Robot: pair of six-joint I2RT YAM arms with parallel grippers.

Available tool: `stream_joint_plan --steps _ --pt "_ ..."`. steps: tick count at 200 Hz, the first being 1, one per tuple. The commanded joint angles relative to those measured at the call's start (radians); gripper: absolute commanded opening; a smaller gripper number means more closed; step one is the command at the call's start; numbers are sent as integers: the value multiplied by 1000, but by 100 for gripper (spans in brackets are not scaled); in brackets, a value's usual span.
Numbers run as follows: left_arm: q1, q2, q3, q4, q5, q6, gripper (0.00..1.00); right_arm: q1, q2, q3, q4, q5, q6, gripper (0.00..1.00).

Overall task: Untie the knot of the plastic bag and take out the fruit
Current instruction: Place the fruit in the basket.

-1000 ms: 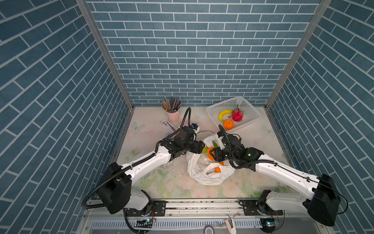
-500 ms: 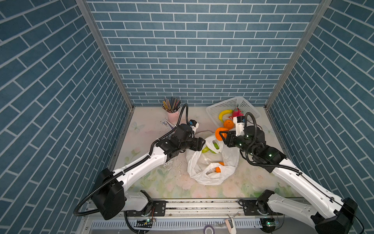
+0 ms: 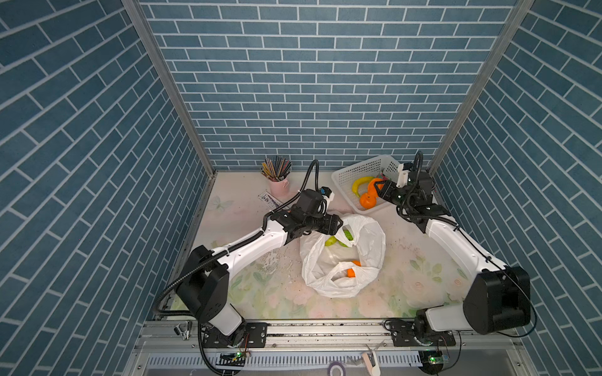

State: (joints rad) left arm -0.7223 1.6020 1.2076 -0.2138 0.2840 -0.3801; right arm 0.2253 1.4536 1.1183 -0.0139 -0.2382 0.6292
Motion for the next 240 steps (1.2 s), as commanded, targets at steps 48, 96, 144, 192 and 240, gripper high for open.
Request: stream_joint_plan --steps 48,96,144,192,240 --pt "-5 108 -89 -30 80 19 29 -57 301 202 47 -87 -46 45" --pt "-3 101 -189 -42 39 18 25 -56 515 370 36 -125 -62 45" --pt "0 8 -220 -17 -2 -14 47 -38 685 488 36 -206 -54 46" --pt "11 -133 -239 -14 -48 -38 68 -20 793 533 61 -256 -32 48" --pt "29 -242 -222 -53 -65 -61 79 -5 775 536 6 -231 -41 68"
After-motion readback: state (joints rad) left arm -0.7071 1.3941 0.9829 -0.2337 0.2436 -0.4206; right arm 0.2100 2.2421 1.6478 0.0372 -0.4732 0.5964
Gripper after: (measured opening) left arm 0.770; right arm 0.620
